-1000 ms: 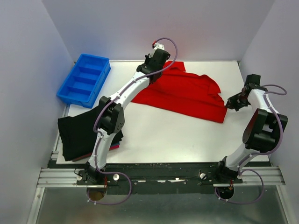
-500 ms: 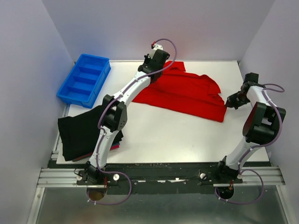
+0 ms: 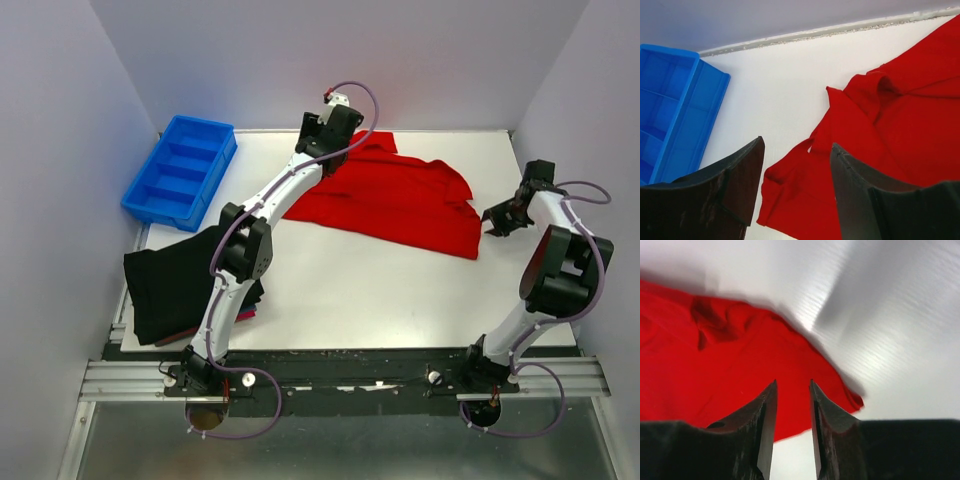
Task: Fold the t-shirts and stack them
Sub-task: Fold the flattened tshirt in 1/3 of the way
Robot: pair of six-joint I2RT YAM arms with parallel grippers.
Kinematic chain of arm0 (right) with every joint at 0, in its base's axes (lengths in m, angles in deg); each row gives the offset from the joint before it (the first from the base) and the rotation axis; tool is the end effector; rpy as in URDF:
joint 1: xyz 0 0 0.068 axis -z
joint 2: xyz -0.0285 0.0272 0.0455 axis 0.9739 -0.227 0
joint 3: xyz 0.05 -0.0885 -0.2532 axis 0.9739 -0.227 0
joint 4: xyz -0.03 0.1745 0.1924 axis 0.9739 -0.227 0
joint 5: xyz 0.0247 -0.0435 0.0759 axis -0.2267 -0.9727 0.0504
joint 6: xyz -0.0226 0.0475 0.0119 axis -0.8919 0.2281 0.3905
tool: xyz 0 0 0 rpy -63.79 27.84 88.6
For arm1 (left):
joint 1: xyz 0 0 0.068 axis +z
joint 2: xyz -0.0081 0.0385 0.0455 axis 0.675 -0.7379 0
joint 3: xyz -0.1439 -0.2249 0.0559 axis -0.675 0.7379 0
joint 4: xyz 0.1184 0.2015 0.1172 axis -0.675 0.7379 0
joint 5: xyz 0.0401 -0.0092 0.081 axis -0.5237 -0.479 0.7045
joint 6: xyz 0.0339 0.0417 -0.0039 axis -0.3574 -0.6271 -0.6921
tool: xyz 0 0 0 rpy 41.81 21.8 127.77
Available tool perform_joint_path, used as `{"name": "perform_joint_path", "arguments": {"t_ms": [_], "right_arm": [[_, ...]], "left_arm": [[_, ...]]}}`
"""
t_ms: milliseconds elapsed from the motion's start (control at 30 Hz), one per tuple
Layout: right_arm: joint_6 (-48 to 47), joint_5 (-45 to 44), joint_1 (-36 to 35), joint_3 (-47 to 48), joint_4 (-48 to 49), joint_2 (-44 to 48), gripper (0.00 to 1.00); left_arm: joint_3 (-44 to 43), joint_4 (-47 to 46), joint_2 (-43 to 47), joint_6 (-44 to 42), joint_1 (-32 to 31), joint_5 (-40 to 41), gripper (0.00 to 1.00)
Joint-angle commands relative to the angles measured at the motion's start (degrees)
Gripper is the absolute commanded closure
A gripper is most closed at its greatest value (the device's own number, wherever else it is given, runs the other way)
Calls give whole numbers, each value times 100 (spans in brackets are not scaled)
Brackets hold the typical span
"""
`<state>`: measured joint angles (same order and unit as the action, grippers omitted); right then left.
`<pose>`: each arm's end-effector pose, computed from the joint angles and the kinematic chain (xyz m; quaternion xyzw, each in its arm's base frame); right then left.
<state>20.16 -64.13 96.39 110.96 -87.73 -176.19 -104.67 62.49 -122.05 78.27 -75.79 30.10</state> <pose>0.3454 -0.1205 0.2037 0.5353 0.8180 0.0742 0.1970 0.4600 -0.2737 0.2907 0.0250 0.8412 0.1565 0.5169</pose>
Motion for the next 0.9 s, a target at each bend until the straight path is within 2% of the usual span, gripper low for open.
{"name": "perform_joint_path", "arguments": {"t_ms": [0,233,367,767,867], "right_arm": [[65,110,27,-892,201,912,62],[294,374,27,-2290,640,1643,64],[286,286,27,-2467,790,1643,62],[426,181,27,-2168,887,1028,62],[452,146,36,-2142,905,835,65]], "left_arm": [[232,140,691,318,21,-158,32],[2050,465,2185,1530,30,-510,32],[2850,457,2801,1988,65,-799,32],[3353,492,3074,2200,302,-1090,32],[3397,519,3030,2287,433,-1327,33]]}}
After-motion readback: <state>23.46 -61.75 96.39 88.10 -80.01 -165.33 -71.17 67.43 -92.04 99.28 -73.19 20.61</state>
